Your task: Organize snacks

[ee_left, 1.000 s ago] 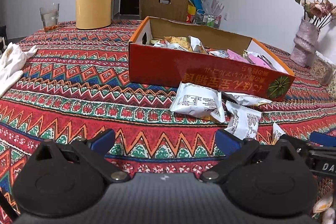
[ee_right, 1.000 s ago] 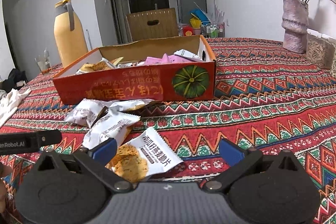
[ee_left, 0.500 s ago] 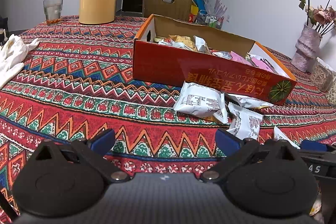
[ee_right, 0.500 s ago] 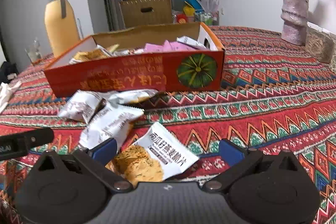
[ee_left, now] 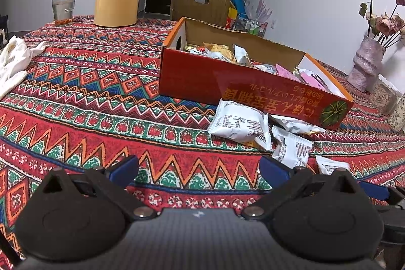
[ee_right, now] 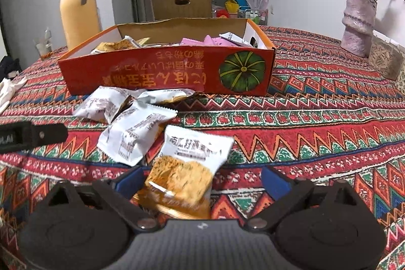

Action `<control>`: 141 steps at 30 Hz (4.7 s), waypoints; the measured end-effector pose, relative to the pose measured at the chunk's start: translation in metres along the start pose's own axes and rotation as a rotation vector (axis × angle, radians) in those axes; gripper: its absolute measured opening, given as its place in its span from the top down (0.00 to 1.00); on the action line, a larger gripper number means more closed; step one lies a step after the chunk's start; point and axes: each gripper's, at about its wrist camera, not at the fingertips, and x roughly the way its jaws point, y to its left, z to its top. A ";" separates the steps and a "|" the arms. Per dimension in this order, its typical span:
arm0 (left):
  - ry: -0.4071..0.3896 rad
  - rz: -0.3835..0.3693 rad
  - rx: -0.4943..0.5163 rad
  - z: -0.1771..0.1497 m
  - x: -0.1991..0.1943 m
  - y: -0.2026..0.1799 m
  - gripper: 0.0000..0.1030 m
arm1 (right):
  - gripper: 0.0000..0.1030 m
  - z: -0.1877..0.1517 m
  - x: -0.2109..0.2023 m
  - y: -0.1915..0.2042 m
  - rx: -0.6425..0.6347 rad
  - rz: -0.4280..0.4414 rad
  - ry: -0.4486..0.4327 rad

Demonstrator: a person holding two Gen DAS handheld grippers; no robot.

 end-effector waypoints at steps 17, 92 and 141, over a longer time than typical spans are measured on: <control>0.002 0.012 -0.009 -0.001 0.000 0.001 0.00 | 0.48 -0.005 -0.010 -0.014 -0.019 0.047 -0.064; 0.081 0.019 0.177 0.011 0.031 -0.118 0.58 | 0.48 0.022 -0.018 -0.075 0.090 0.173 -0.330; -0.205 0.056 -0.067 0.148 0.071 -0.055 0.58 | 0.48 0.146 0.051 -0.035 0.060 0.102 -0.444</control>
